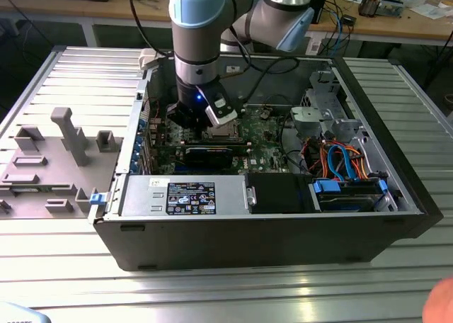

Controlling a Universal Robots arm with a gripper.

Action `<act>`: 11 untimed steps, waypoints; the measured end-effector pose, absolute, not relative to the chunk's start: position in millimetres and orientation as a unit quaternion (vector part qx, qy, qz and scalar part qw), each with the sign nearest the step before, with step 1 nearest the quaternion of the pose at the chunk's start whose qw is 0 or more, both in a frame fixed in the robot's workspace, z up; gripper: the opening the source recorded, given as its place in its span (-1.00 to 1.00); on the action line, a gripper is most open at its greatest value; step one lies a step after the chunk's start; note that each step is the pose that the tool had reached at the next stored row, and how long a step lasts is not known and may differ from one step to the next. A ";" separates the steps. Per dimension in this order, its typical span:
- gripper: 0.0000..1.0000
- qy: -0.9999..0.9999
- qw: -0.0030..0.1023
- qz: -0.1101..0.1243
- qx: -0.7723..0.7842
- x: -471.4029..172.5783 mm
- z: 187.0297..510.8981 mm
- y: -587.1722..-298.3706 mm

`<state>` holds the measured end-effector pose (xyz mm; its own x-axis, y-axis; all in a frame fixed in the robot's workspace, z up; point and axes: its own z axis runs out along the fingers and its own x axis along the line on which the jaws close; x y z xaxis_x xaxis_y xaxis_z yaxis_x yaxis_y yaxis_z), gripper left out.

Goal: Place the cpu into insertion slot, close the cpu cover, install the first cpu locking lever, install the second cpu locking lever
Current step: 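Install the second cpu locking lever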

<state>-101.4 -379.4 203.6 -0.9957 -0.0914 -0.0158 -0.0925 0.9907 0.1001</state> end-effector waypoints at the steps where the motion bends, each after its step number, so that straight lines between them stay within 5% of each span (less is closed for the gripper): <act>1: -0.79 0.997 0.006 0.056 -0.053 -98.4 207.9 -379.0; 11: -0.79 0.997 -0.004 0.052 -0.052 -60.9 211.7 -362.6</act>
